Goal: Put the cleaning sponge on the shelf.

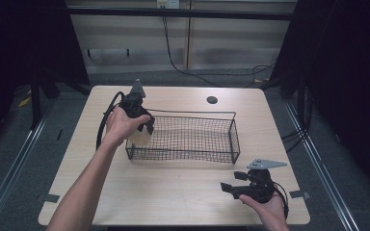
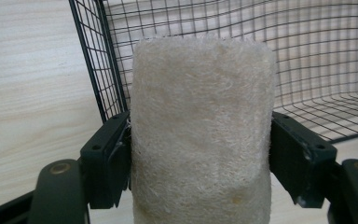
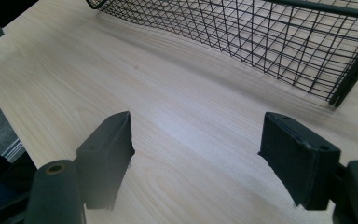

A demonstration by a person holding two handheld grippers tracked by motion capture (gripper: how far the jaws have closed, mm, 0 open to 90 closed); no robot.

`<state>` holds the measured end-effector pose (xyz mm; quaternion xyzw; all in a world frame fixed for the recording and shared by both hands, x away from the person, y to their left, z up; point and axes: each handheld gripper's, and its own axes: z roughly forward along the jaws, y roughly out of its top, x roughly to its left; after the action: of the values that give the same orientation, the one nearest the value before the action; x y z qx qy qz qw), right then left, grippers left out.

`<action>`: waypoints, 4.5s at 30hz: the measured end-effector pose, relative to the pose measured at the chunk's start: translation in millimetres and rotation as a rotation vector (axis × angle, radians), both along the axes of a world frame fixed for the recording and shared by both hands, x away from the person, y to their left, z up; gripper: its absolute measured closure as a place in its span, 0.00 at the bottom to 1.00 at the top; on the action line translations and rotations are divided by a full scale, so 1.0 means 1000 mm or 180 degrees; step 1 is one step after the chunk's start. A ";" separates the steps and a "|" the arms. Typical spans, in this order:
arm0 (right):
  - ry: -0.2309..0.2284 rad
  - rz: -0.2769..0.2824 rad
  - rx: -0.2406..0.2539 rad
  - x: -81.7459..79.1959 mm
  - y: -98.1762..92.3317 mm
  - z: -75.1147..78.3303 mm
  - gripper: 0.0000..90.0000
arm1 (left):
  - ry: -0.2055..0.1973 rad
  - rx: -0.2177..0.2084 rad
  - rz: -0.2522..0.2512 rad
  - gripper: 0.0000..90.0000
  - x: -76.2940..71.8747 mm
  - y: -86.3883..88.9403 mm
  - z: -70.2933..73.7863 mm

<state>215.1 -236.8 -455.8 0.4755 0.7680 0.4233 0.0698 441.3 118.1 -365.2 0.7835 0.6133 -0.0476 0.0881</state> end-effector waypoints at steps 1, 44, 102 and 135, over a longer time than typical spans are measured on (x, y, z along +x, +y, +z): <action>0.0001 0.0006 0.0001 0.000 0.000 0.000 0.28 | 0.0016 0.0012 0.0026 0.31 0.001 -0.001 -0.003; 0.0019 0.0035 0.0000 0.001 0.001 0.000 0.28 | 0.0234 0.0271 0.0232 0.31 0.003 -0.012 -0.058; 0.0022 0.0037 0.0004 0.001 0.001 0.000 0.27 | 0.0208 0.0074 0.0169 0.21 0.003 -0.014 -0.064; 0.0027 0.0032 -0.0014 0.002 0.002 0.000 0.27 | -0.0294 -0.0872 -0.0634 0.20 -0.015 0.023 -0.015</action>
<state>217.0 -234.8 -455.9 0.4733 0.7716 0.4199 0.0655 426.7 140.8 -379.7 0.8224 0.5158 -0.1032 0.2169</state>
